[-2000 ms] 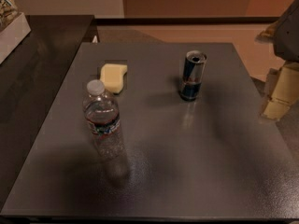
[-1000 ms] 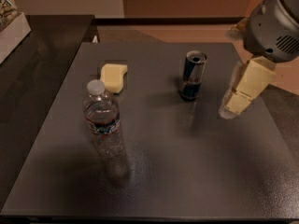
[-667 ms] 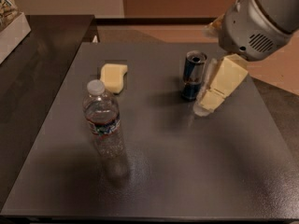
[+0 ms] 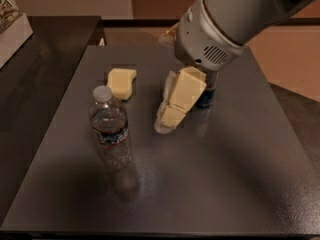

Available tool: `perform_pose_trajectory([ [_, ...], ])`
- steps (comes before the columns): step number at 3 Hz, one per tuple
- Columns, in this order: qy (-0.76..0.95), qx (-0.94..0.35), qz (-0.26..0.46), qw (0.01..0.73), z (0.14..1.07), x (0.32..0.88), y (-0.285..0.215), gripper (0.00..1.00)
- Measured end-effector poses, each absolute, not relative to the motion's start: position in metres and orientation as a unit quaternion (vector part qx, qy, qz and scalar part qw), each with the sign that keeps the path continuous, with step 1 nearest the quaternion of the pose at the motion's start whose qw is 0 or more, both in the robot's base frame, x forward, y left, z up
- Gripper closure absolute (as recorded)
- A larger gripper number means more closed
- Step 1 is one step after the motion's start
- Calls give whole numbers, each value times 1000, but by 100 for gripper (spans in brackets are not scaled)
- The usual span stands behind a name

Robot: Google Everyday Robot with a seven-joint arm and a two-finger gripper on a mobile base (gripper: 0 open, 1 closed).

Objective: Pick water bottle

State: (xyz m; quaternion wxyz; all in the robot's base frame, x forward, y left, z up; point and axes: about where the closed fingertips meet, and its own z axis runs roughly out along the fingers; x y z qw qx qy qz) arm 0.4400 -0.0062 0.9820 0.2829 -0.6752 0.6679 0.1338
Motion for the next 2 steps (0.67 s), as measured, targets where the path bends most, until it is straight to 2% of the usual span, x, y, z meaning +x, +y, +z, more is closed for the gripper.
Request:
perform_pose_trajectory([
  [2,601,-729,178,276,966,419,62,0],
])
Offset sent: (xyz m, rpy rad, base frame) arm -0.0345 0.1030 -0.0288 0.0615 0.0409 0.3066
